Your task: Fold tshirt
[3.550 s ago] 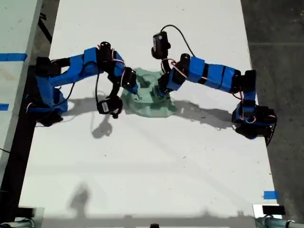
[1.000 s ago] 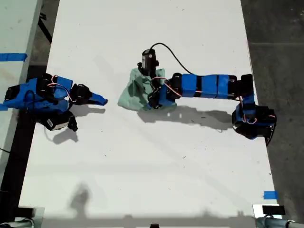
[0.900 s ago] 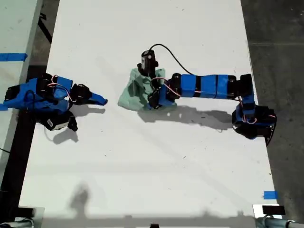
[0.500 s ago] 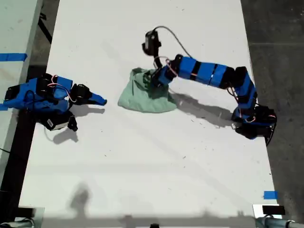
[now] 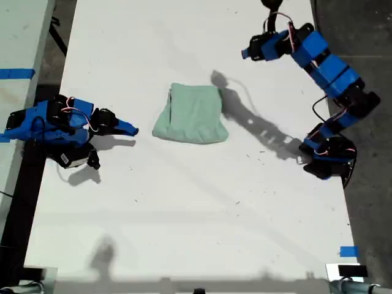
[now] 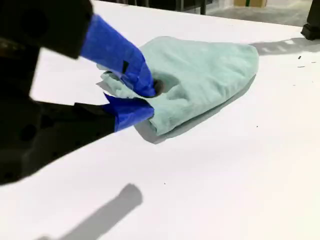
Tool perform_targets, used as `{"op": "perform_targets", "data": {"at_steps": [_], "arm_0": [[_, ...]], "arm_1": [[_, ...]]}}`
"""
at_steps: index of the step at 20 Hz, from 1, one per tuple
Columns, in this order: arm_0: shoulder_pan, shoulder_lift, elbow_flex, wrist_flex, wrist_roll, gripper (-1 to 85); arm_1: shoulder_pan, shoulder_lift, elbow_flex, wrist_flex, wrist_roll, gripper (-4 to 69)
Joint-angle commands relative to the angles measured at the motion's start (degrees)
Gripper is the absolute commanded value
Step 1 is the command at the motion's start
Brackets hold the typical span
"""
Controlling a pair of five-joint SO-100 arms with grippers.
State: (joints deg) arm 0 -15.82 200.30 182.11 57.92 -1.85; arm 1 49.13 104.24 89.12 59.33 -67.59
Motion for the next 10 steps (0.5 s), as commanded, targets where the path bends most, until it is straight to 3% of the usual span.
{"op": "perform_targets", "data": {"at_steps": [1,7,9,10], "arm_0": [[2.20,5.71,0.62,-1.58,-0.70,6.6],[6.86,5.71,0.62,-1.58,-0.62,10.4],[7.47,5.71,0.62,-1.58,-0.70,10.4],[7.47,5.71,0.62,-1.58,-0.70,10.4]], "arm_1": [[-5.54,20.57,18.02,0.97,6.77,-1.1],[-24.70,59.85,66.62,-5.36,34.10,-1.2],[-29.44,77.70,78.93,-0.53,43.86,-1.2],[-30.50,89.03,83.85,6.06,50.80,-1.2]]}}
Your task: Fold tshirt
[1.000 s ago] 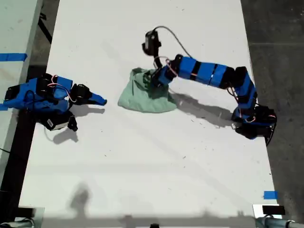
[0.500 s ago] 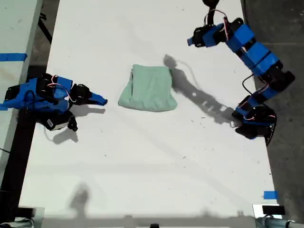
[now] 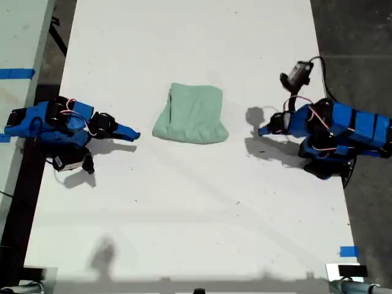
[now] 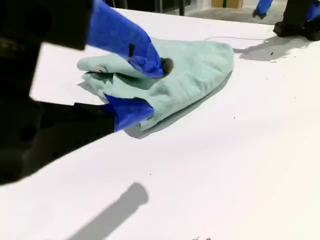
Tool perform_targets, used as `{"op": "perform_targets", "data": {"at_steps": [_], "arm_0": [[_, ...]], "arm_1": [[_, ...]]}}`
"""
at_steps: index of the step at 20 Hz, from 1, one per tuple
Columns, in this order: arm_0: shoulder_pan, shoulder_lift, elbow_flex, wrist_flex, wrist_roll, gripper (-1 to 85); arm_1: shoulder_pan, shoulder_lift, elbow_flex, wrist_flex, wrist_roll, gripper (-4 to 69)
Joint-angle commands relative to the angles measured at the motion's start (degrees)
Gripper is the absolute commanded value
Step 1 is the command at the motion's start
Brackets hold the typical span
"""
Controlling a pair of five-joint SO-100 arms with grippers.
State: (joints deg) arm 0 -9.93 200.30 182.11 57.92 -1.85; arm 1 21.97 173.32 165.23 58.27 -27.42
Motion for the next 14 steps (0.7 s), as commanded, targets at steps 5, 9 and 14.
{"op": "perform_targets", "data": {"at_steps": [5,9,14], "arm_0": [[1.49,5.80,0.62,-1.58,-0.70,10.9],[1.32,5.80,0.62,-1.58,-0.70,11.2],[1.32,5.80,0.62,-1.58,-0.70,11.2]], "arm_1": [[-6.94,26.63,10.37,14.33,10.99,4.3],[-7.47,26.72,10.20,14.77,-21.71,3.2],[-7.47,26.72,10.20,14.77,-21.71,3.0]]}}
